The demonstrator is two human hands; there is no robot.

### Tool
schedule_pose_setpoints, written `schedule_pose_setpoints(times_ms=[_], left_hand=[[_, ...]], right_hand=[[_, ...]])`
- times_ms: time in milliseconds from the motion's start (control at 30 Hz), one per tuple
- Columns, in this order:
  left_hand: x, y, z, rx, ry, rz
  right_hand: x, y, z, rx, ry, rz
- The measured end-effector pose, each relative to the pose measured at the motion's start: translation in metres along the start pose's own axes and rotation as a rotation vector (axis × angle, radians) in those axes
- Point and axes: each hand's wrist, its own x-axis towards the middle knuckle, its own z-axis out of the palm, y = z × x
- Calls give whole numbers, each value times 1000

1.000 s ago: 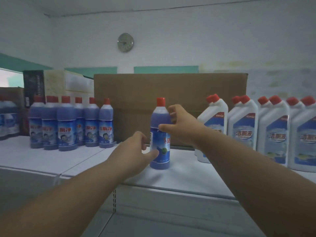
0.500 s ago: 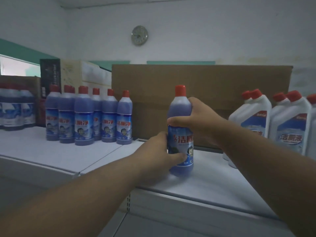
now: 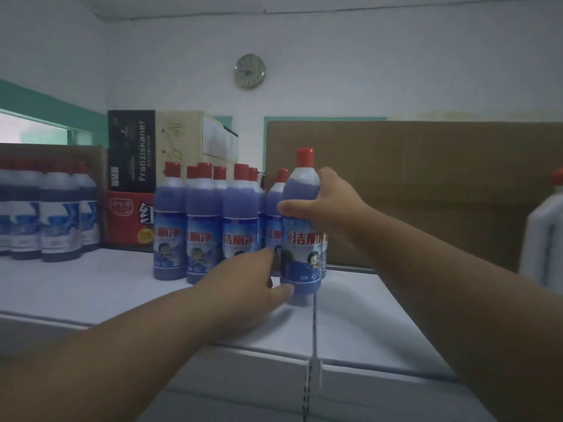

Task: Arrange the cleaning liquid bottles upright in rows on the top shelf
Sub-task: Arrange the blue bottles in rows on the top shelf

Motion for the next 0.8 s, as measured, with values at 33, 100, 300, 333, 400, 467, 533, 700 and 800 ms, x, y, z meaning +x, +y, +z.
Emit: schedule_pose_setpoints(times_ms=[33, 100, 300, 333, 400, 467, 533, 700, 800], left_hand=[[2, -12, -2, 38, -18, 3], [6, -29, -5, 86, -44, 19], [11, -49, -2, 68, -61, 111], [10, -51, 1, 51, -52, 121], [9, -52, 3, 63, -51, 139], [10, -52, 3, 80, -56, 143], [10, -51, 2, 78, -64, 131], [9, -50, 4, 65, -55, 111], [9, -50, 5, 66, -50, 106]], right_hand=[[4, -2, 11, -13, 11, 20], [10, -2, 28, -52, 30, 40], [18, 0, 50, -108, 97, 76], [16, 0, 53, -100, 117, 75], [9, 2, 55, -73, 144, 77], [1, 8, 54, -80, 125, 84], [-8, 15, 53, -148, 62, 90], [-20, 27, 64, -194, -40, 104], [-19, 28, 66, -178, -53, 107]])
